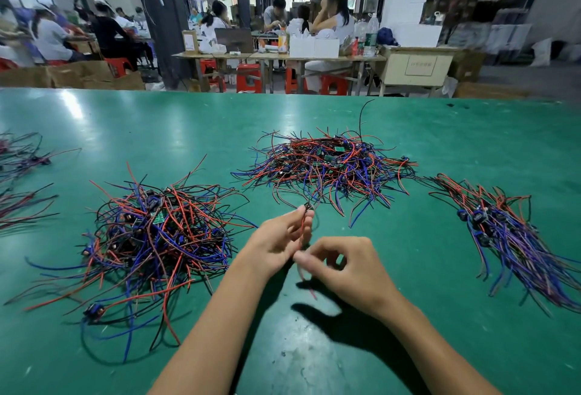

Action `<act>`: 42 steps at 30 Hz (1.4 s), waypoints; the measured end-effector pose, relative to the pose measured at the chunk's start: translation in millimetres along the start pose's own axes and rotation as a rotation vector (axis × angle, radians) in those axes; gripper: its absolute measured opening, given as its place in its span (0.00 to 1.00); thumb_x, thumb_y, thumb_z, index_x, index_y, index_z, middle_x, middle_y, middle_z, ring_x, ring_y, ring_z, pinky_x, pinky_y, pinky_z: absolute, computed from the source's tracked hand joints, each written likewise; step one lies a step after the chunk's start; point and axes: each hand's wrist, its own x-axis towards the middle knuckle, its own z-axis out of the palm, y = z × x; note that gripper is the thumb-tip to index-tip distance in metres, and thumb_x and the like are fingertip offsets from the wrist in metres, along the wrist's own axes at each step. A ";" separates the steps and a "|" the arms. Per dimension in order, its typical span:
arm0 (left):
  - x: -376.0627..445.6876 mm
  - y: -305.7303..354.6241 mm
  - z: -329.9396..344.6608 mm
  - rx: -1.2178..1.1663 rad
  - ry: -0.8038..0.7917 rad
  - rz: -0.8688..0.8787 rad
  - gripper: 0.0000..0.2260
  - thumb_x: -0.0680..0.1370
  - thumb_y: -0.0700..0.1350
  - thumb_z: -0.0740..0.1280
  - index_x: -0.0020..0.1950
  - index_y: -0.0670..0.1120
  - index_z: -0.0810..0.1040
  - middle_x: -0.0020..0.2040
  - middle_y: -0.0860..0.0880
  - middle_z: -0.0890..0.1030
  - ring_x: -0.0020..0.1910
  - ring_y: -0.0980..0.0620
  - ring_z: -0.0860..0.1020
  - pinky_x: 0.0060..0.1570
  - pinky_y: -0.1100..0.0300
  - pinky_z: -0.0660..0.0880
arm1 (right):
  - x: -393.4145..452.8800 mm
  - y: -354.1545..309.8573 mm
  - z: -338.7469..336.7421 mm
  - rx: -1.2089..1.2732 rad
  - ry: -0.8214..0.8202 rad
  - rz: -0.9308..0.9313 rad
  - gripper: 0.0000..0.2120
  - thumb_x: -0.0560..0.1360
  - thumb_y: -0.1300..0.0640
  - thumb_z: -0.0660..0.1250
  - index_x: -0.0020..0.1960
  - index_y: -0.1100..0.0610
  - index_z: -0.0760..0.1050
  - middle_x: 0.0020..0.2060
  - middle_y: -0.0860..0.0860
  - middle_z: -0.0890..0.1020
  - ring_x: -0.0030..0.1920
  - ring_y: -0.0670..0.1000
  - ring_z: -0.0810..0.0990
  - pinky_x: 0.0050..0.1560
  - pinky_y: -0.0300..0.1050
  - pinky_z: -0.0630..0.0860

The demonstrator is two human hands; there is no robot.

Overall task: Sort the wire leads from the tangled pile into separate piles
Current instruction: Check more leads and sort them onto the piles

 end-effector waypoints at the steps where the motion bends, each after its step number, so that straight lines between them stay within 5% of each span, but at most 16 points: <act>1: -0.8 -0.3 0.4 0.050 -0.006 0.021 0.07 0.81 0.40 0.66 0.47 0.40 0.81 0.34 0.50 0.82 0.28 0.59 0.78 0.31 0.68 0.78 | 1.9 2.0 -1.7 0.014 0.060 0.039 0.11 0.74 0.38 0.70 0.41 0.44 0.83 0.32 0.41 0.83 0.31 0.43 0.78 0.33 0.35 0.70; 5: -7.7 -4.0 5.1 0.204 -0.086 0.097 0.06 0.80 0.43 0.68 0.56 0.45 0.82 0.39 0.51 0.82 0.33 0.58 0.78 0.38 0.67 0.79 | 9.1 11.3 -11.5 0.164 0.336 0.241 0.02 0.76 0.51 0.73 0.48 0.44 0.82 0.36 0.44 0.85 0.31 0.42 0.80 0.32 0.32 0.72; 8: -13.5 -5.5 6.4 0.364 -0.172 0.157 0.10 0.78 0.42 0.70 0.59 0.45 0.82 0.45 0.49 0.84 0.40 0.53 0.82 0.43 0.63 0.80 | 11.1 13.9 -16.5 0.433 0.317 0.373 0.07 0.77 0.52 0.72 0.55 0.46 0.82 0.43 0.51 0.86 0.29 0.44 0.77 0.29 0.38 0.73; 12: -20.2 -5.0 7.4 0.472 -0.278 0.301 0.11 0.77 0.37 0.72 0.60 0.44 0.83 0.51 0.44 0.85 0.43 0.51 0.83 0.47 0.64 0.79 | 10.0 11.0 -19.5 0.563 0.255 0.305 0.08 0.79 0.56 0.70 0.54 0.45 0.83 0.41 0.48 0.85 0.31 0.44 0.75 0.30 0.36 0.72; 19: -33.8 27.1 4.9 0.214 -0.028 0.595 0.19 0.66 0.38 0.77 0.57 0.45 0.80 0.48 0.46 0.86 0.44 0.48 0.84 0.46 0.62 0.80 | 12.4 19.0 -19.3 0.533 0.314 0.372 0.09 0.77 0.57 0.72 0.56 0.48 0.82 0.45 0.52 0.85 0.29 0.44 0.78 0.27 0.38 0.72; 22: -45.2 63.5 -12.9 0.090 0.206 0.829 0.15 0.71 0.35 0.75 0.55 0.46 0.81 0.49 0.46 0.85 0.45 0.49 0.83 0.46 0.62 0.80 | 11.5 28.6 -16.7 0.379 0.320 0.413 0.09 0.76 0.60 0.72 0.53 0.47 0.81 0.43 0.50 0.84 0.29 0.43 0.79 0.29 0.37 0.73; 25: -57.5 85.2 -44.3 0.346 0.650 1.046 0.10 0.77 0.38 0.72 0.58 0.46 0.81 0.51 0.46 0.84 0.45 0.51 0.82 0.50 0.53 0.81 | 12.3 36.6 -12.7 0.250 0.311 0.444 0.09 0.76 0.58 0.72 0.51 0.45 0.80 0.43 0.48 0.85 0.35 0.49 0.81 0.38 0.45 0.77; 27: -59.0 85.1 -64.1 0.769 1.015 0.961 0.12 0.78 0.45 0.70 0.61 0.48 0.81 0.57 0.43 0.81 0.58 0.44 0.78 0.58 0.48 0.76 | 14.2 39.3 -10.6 0.156 0.307 0.452 0.09 0.75 0.57 0.72 0.51 0.44 0.80 0.41 0.46 0.85 0.37 0.52 0.81 0.43 0.49 0.79; 29: -56.9 79.0 -69.5 1.139 1.191 0.658 0.17 0.77 0.51 0.69 0.64 0.46 0.79 0.68 0.36 0.72 0.70 0.39 0.64 0.66 0.45 0.64 | 16.9 40.6 -8.6 0.058 0.313 0.462 0.08 0.74 0.56 0.71 0.50 0.45 0.79 0.39 0.44 0.84 0.35 0.50 0.79 0.43 0.47 0.78; 31: -55.5 73.8 -63.8 1.246 1.152 0.496 0.22 0.76 0.53 0.71 0.65 0.42 0.78 0.74 0.34 0.61 0.74 0.38 0.56 0.70 0.42 0.57 | 23.4 40.8 -8.0 -0.081 0.327 0.491 0.08 0.73 0.54 0.70 0.51 0.45 0.78 0.38 0.42 0.83 0.38 0.50 0.79 0.43 0.45 0.74; 35: -51.0 61.8 -45.7 1.341 1.127 0.660 0.21 0.75 0.51 0.71 0.65 0.43 0.75 0.78 0.36 0.53 0.75 0.36 0.53 0.66 0.41 0.61 | 62.1 36.7 -8.1 -0.313 0.294 0.454 0.13 0.76 0.46 0.66 0.60 0.44 0.74 0.39 0.42 0.83 0.48 0.54 0.81 0.47 0.46 0.73; 38: -48.4 48.1 -22.7 1.286 1.097 0.984 0.13 0.75 0.47 0.70 0.59 0.50 0.80 0.73 0.43 0.67 0.68 0.40 0.62 0.55 0.49 0.62 | 105.7 39.9 -6.7 -0.411 0.244 0.492 0.17 0.79 0.42 0.62 0.63 0.50 0.75 0.45 0.51 0.85 0.54 0.55 0.81 0.55 0.49 0.74; 42: -40.5 26.1 3.1 1.244 0.871 1.375 0.06 0.74 0.43 0.69 0.49 0.51 0.82 0.51 0.50 0.78 0.53 0.47 0.68 0.52 0.55 0.65 | 129.2 47.6 5.4 -0.472 0.201 0.535 0.17 0.80 0.43 0.62 0.48 0.56 0.82 0.39 0.51 0.83 0.49 0.56 0.83 0.49 0.46 0.75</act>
